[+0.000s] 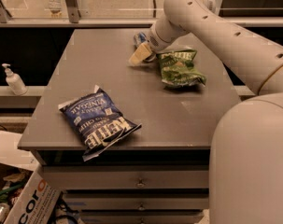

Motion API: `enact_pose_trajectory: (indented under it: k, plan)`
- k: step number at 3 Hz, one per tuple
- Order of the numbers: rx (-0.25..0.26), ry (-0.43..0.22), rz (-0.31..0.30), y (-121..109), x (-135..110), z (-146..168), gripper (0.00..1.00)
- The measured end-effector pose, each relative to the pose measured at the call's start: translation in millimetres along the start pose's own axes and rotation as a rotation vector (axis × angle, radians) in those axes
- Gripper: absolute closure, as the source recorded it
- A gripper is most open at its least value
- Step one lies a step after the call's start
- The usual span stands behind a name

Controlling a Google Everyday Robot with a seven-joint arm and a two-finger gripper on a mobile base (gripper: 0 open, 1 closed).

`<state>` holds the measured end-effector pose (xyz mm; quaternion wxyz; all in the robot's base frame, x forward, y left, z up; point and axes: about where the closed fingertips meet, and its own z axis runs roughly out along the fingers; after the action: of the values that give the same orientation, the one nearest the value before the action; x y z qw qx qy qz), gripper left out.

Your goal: Move redbull can near blue chip bag

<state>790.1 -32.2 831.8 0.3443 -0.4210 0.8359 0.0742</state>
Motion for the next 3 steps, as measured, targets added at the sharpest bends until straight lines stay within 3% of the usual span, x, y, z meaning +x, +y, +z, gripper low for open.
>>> enact_pose_trajectory:
  k: [2,3]
  plan:
    - [-0.004,-0.006,0.027,-3.9,4.6,6.9,0.65]
    - [-0.008,-0.034,0.014,-5.0,-4.2,-10.2,0.88]
